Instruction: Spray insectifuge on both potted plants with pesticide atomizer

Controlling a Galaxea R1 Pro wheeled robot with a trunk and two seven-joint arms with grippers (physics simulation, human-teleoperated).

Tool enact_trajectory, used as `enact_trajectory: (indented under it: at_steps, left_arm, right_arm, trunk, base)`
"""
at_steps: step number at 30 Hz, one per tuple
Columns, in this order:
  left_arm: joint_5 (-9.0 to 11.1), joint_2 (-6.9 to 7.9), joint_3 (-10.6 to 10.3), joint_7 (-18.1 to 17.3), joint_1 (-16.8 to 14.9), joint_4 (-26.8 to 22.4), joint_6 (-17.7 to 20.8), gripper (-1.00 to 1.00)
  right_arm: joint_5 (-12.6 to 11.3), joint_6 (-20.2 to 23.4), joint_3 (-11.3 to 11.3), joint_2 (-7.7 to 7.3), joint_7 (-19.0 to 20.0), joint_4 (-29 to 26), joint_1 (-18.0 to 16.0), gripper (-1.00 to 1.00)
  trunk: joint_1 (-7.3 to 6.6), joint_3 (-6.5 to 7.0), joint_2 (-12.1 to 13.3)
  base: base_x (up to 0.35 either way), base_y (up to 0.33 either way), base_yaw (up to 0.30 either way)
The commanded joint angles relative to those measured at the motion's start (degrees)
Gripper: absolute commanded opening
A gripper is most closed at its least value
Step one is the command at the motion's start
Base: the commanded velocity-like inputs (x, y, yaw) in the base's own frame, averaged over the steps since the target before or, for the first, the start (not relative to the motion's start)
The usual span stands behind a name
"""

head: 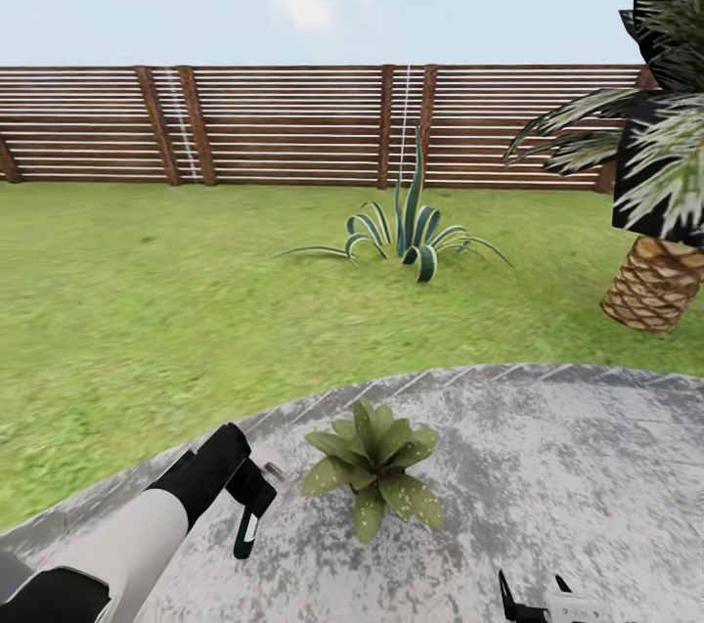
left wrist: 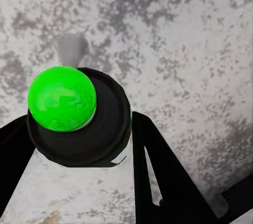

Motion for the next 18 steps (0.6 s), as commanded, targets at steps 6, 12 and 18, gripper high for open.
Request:
enact_trajectory:
  at_steps: [6, 12, 18]
  left_arm:
    - [-0.6, 0.06, -0.19, -0.58, 0.02, -0.15, 0.02, -1.0]
    - [-0.67, 0.06, -0.19, -0.58, 0.02, -0.15, 0.02, -1.0]
    - [-0.6, 0.06, -0.25, -0.58, 0.02, -0.15, 0.02, -1.0]
  right_arm:
    - [0.34, -0.26, -0.5, 0.01, 0.32, 0.05, -0.05, 1.0]
    - [0.34, -0.28, -0.5, 0.01, 0.24, 0.05, -0.05, 1.0]
    - [0.34, -0.28, -0.56, 0.01, 0.25, 0.05, -0.05, 1.0]
  trunk:
    - [0.01, -0.05, -0.02]
    - [0.01, -0.05, -0.02]
    - [0.01, -0.05, -0.02]
  base:
    - [0.079, 0.041, -0.169]
    - [0.004, 0.005, -0.008]
    - [0.079, 0.18, 0.0]
